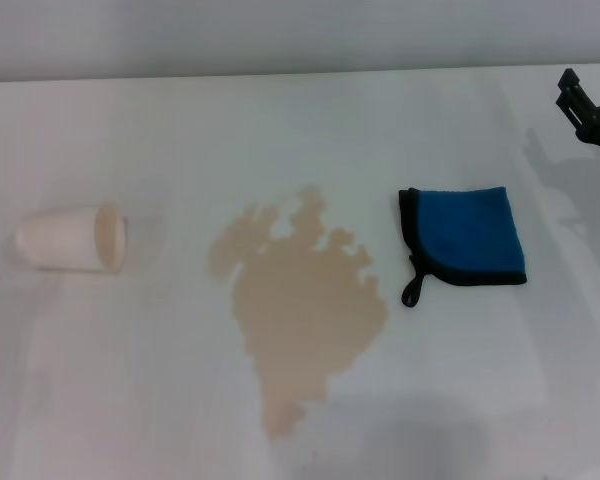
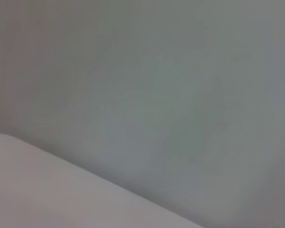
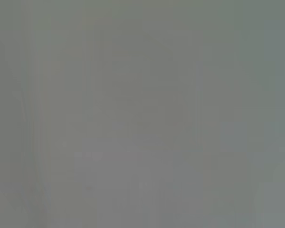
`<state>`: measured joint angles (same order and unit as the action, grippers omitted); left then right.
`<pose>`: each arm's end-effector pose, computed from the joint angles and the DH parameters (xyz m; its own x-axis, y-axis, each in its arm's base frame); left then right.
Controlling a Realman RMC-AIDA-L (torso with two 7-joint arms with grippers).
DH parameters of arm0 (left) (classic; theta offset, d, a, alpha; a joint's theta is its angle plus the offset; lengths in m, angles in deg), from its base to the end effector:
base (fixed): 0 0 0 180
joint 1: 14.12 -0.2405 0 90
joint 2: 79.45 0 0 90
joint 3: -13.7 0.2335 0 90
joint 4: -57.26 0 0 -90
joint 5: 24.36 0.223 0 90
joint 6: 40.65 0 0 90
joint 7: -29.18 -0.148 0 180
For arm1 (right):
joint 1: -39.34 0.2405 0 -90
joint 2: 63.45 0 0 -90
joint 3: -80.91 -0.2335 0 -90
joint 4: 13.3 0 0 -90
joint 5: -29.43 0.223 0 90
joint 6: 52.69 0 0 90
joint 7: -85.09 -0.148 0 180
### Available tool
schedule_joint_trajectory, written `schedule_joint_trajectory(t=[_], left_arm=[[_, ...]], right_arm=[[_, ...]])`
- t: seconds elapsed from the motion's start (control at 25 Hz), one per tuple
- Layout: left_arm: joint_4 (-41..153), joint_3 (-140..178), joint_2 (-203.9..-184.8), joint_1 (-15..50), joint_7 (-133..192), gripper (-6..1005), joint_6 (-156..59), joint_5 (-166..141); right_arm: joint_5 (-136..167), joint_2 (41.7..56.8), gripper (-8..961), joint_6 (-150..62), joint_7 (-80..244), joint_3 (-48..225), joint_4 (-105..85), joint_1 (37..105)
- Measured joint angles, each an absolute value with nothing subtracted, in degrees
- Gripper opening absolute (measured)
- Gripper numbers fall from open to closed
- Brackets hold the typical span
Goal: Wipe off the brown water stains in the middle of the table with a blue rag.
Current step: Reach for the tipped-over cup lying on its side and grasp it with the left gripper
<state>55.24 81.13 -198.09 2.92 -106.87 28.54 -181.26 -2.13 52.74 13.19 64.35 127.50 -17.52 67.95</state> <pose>-0.3812 0.2708 0.0008 0.3370 0.1477 0.9299 0.9415 -0.0597 -0.3317 0.3625 0.3308 0.0208 0.6255 -0.0528 -0.7784 -0.7801 -0.0249 -0.6252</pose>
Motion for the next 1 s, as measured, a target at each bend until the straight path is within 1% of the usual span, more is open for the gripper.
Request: schedule_joint_trajectory(t=[0.6, 0.76, 0.88, 1.0], left_arm=[[55.1, 81.1, -198.28, 2.3, -106.6, 888, 29.2, -180.5], [51.8, 81.2, -198.14, 2.3, -106.2, 888, 30.0, -177.4], [46.3, 81.3, -197.29, 2.5, -103.9, 887, 30.9, -171.0], [41.6, 81.3, -195.23, 3.5, -99.9, 887, 31.0, -163.4]], right_arm=[[-2.1, 52.74, 796, 13.2, 64.4, 127.4, -17.5, 67.8], [-2.1, 52.74, 795, 13.2, 64.4, 127.1, -17.4, 67.8], [-2.0, 52.74, 795, 13.2, 64.4, 127.1, -17.2, 67.8], [-1.9, 52.74, 795, 13.2, 64.4, 127.1, -17.1, 68.0]])
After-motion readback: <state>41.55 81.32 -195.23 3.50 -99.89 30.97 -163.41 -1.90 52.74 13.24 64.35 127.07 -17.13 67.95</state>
